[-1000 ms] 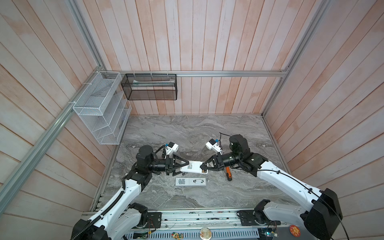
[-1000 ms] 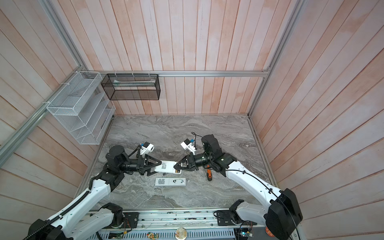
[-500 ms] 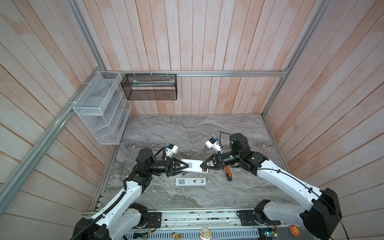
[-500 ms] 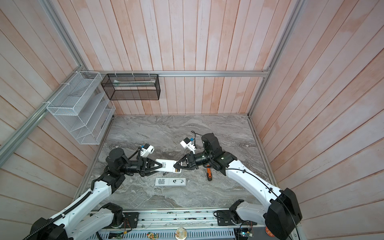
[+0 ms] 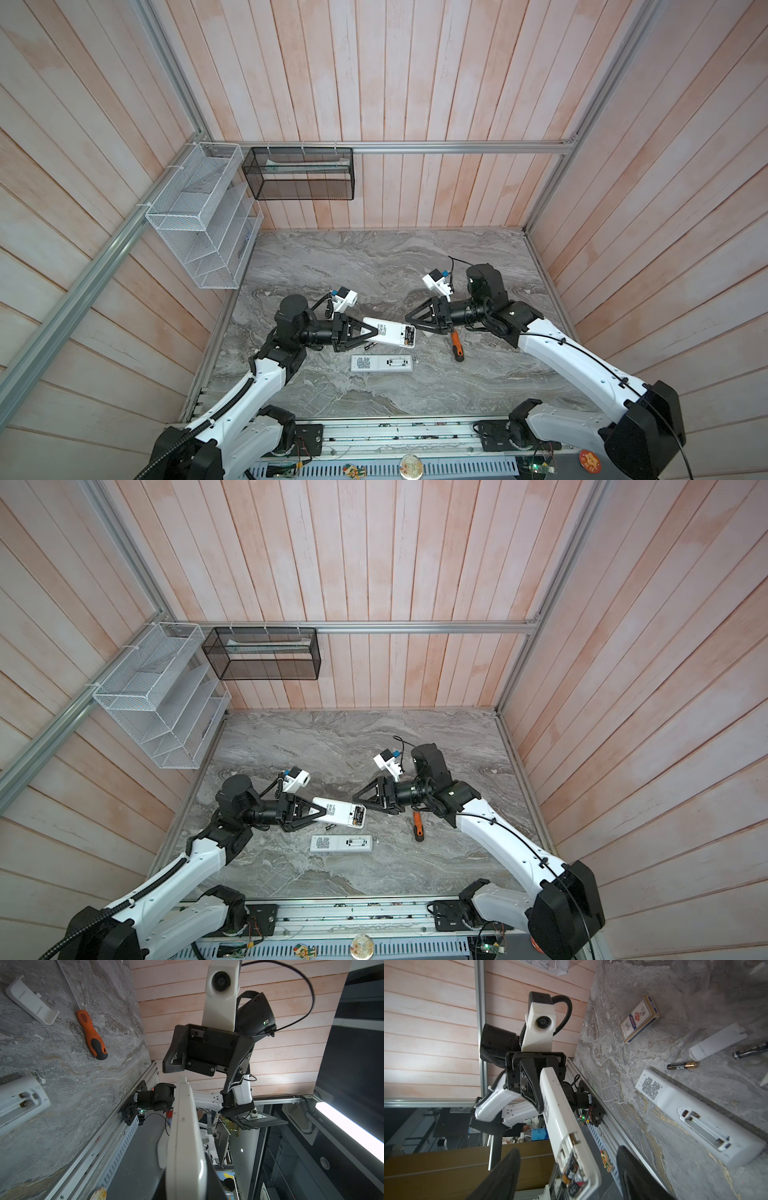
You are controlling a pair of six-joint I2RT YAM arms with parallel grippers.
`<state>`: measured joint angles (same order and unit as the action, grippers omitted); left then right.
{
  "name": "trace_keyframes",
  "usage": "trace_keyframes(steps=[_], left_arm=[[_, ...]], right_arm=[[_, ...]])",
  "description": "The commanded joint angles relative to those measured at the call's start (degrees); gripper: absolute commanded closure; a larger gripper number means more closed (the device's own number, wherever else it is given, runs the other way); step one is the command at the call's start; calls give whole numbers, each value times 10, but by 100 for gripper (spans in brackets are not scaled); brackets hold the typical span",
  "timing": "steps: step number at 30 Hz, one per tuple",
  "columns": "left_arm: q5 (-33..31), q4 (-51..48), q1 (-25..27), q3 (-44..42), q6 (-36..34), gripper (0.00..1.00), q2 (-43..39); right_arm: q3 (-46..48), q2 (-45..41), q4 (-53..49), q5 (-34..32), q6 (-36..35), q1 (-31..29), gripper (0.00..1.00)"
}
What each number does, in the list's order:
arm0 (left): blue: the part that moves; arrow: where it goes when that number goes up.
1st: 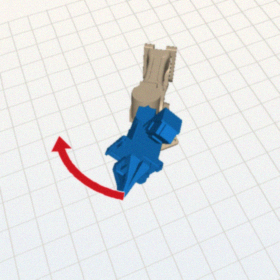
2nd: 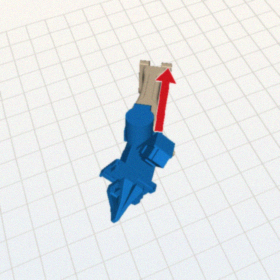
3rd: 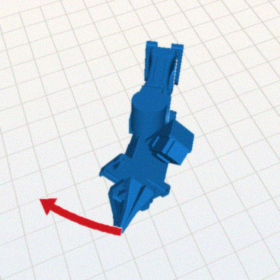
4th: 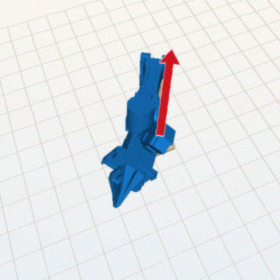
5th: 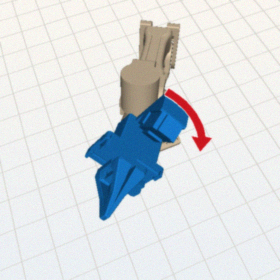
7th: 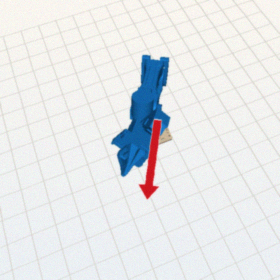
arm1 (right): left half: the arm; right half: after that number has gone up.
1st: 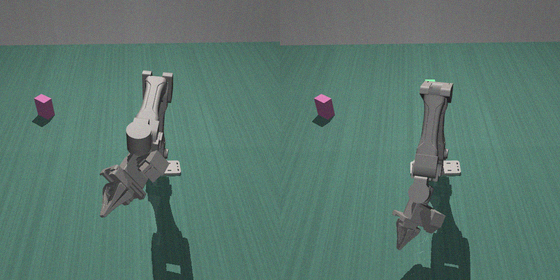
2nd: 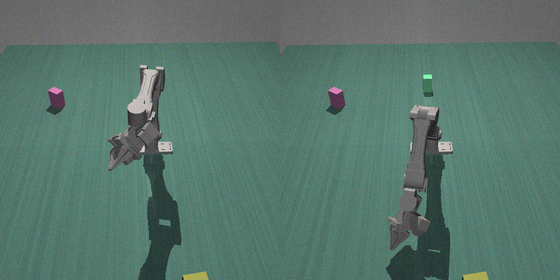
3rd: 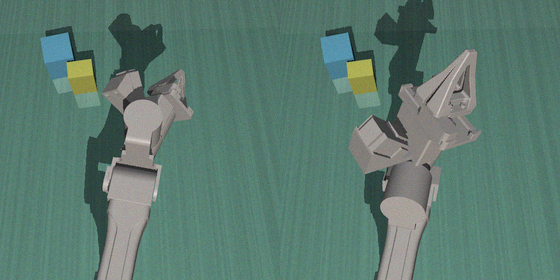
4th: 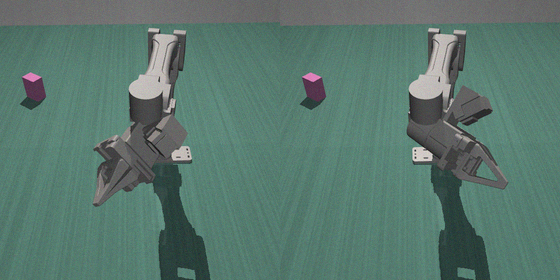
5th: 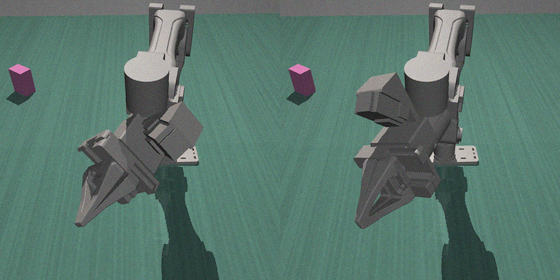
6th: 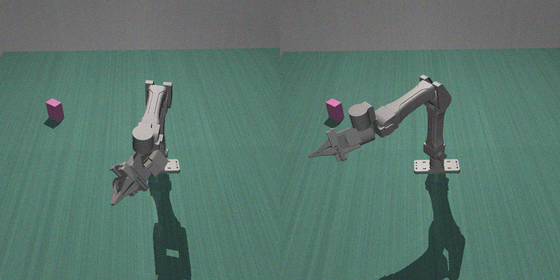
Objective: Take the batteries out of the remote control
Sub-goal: 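Lower the remote with the left gripper while the right gripper moves over the screwdriver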
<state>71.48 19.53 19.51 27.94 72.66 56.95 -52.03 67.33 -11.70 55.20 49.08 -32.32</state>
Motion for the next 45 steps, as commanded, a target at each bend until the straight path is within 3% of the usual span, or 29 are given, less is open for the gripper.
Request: trace_keyframes(steps=[1,2,8,14,18,26,45], left_arm=[[-13,-27,0,-1,-43,89,-1],[-17,-34,-1,-2,-50,90,0],[-42,-116,0,-6,-112,91,4],[-77,-195,11,-18,-175,91,-4],[-124,-185,64,-50,-168,91,-4],[-221,-43,176,-134,-99,91,31],[-255,-4,188,-179,-102,92,62]], right_arm=[[-27,-28,-34,-72,-30,14,8],[-38,-32,-67,-100,-47,20,2],[-115,1,-334,-354,-162,38,2],[-88,44,-400,-446,-215,38,6],[-47,62,-395,-460,-218,39,10],[27,88,-351,-484,-222,43,20],[54,150,-294,-472,-246,64,30]])
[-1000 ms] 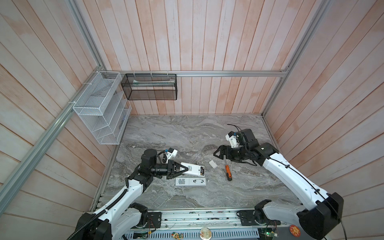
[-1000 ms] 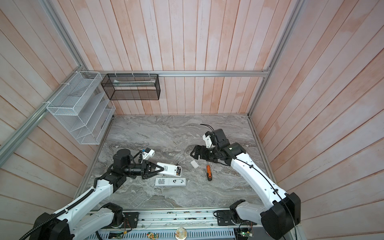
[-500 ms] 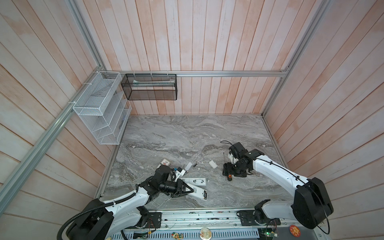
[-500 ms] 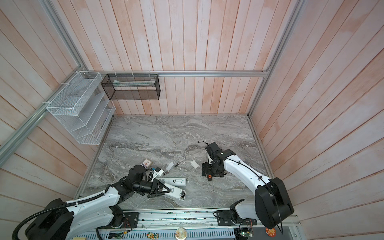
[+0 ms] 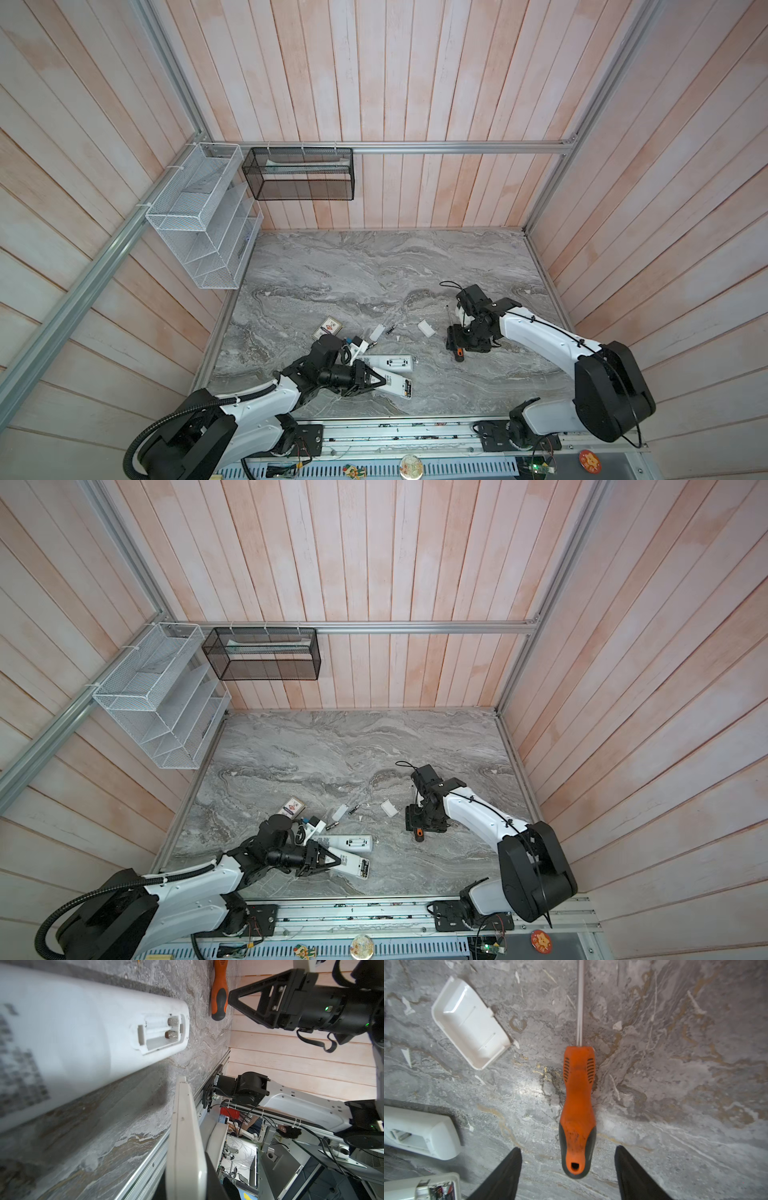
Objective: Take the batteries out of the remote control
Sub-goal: 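Lower the remote with the left gripper while the right gripper moves over the screwdriver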
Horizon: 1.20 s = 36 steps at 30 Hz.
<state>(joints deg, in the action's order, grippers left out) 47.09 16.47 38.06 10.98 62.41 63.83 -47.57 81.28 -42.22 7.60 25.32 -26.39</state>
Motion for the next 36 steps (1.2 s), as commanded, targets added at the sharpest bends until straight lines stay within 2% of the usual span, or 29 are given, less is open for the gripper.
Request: trace_keyframes(steps=[1,7,11,20,28,31,32,33,36], left_arm=[[-14,27,2,-13,0,92,-8],[-24,48,2,-33,5,92,8],[-29,57,2,-43,7,86,25],[-50,32,2,-52,10,58,34],[-73,-41,1,-47,5,30,5],[-89,-96,0,-40,-1,13,-18],[-94,-116,-1,-37,-4,4,-28],[-99,-136,-4,-35,-7,0,-38],[-109,-187,-11,-29,-10,0,-73]], right_arm=[[10,13,13,5,-9,5,31],[15,20,24,7,-12,7,34],[20,22,27,8,-15,12,35],[21,40,39,22,-19,17,43],[25,37,44,28,-19,19,60],[23,34,43,30,-19,19,69],[23,32,43,29,-19,20,72],[23,30,42,29,-20,20,75],[17,19,37,26,-20,20,81]])
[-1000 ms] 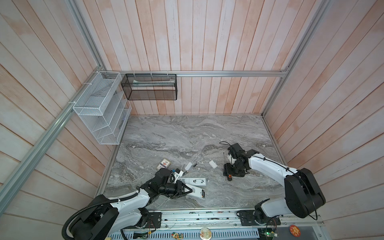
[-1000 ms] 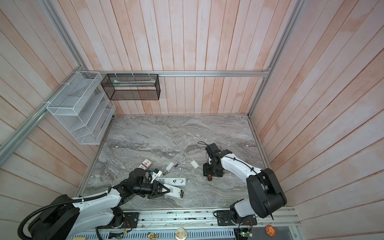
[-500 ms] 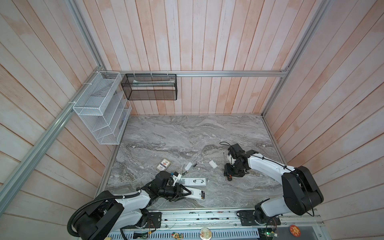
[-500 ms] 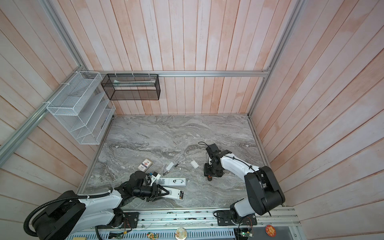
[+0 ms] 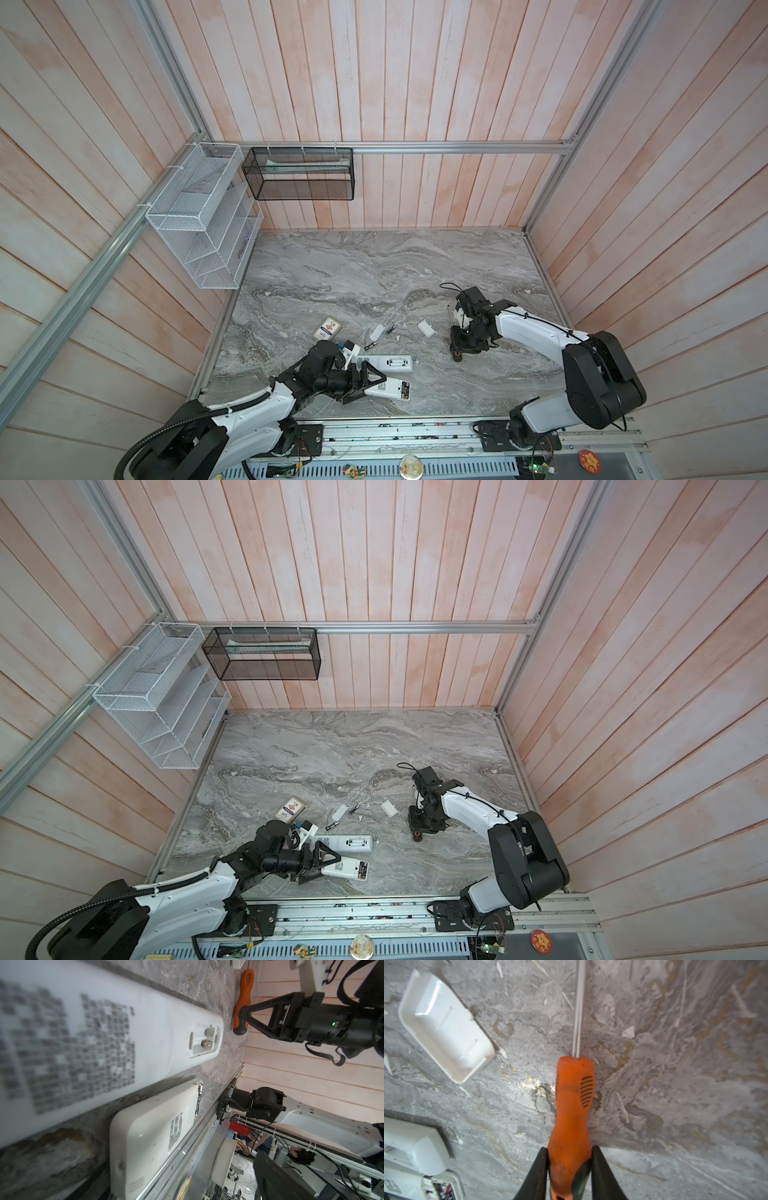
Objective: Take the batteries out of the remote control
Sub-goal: 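Lower the remote with the left gripper while the right gripper moves over the screwdriver, then grasp the orange screwdriver handle with the right gripper and lift it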
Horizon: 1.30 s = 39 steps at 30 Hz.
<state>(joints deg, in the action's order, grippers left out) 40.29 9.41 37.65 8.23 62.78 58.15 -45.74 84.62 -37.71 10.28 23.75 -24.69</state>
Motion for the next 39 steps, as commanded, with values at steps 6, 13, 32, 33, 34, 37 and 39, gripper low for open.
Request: trace_keyframes(steps=[6,13,32,33,34,37,39], left_arm=[[-53,-234,-22,21,-20,0,-104],[-70,-341,-41,64,-17,0,-204],[62,103,-81,320,46,0,-31],[61,110,-81,326,49,0,-26],[59,111,-81,335,50,0,-19],[47,78,-81,363,33,3,-10],[30,32,-81,386,7,7,-10]], right_arm=[[-26,-57,-29,-4,-11,3,85],[-91,-112,-50,82,-36,4,86],[-171,-218,157,477,112,-33,87],[-175,-219,153,475,113,-35,87],[-182,-220,147,473,112,-36,87],[-212,-213,94,440,87,-47,87],[-242,-201,36,395,55,-64,88]])
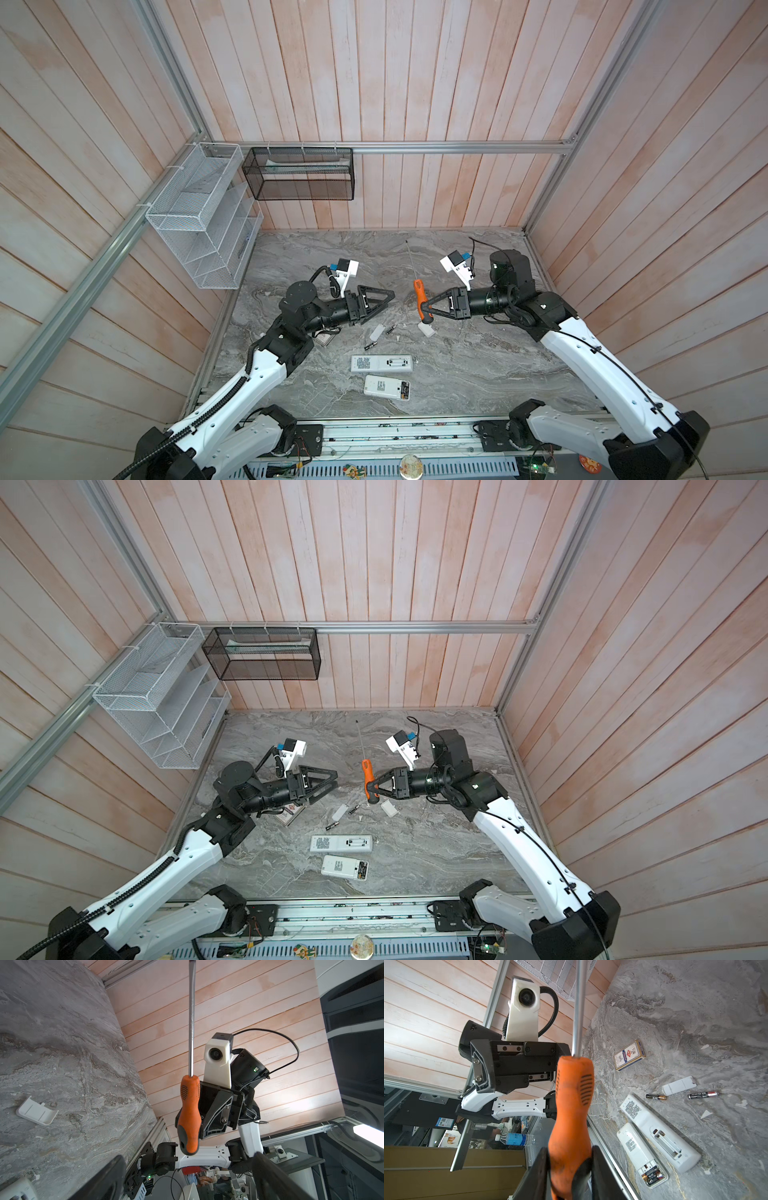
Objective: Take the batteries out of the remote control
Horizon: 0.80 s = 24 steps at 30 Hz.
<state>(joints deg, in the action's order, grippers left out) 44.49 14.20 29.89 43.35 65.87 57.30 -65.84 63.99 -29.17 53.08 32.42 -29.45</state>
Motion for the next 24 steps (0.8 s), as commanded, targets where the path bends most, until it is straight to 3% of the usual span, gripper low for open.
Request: trace_keyframes(steps=[1,3,7,24], left_arm=[[-26,-47,-4,47,-41,10,-2],[-45,-90,-4,72,-69,15,3],[-44,-84,-4,91,-67,17,17],[-64,-67,-4,97,-52,42,36]], right_arm=[[-56,14,-76,-51,-49,-25,88],[-74,27,-109,-73,-68,-44,89],[-99,43,-133,-99,-80,-76,89],[-110,55,-108,-101,-60,-135,90]])
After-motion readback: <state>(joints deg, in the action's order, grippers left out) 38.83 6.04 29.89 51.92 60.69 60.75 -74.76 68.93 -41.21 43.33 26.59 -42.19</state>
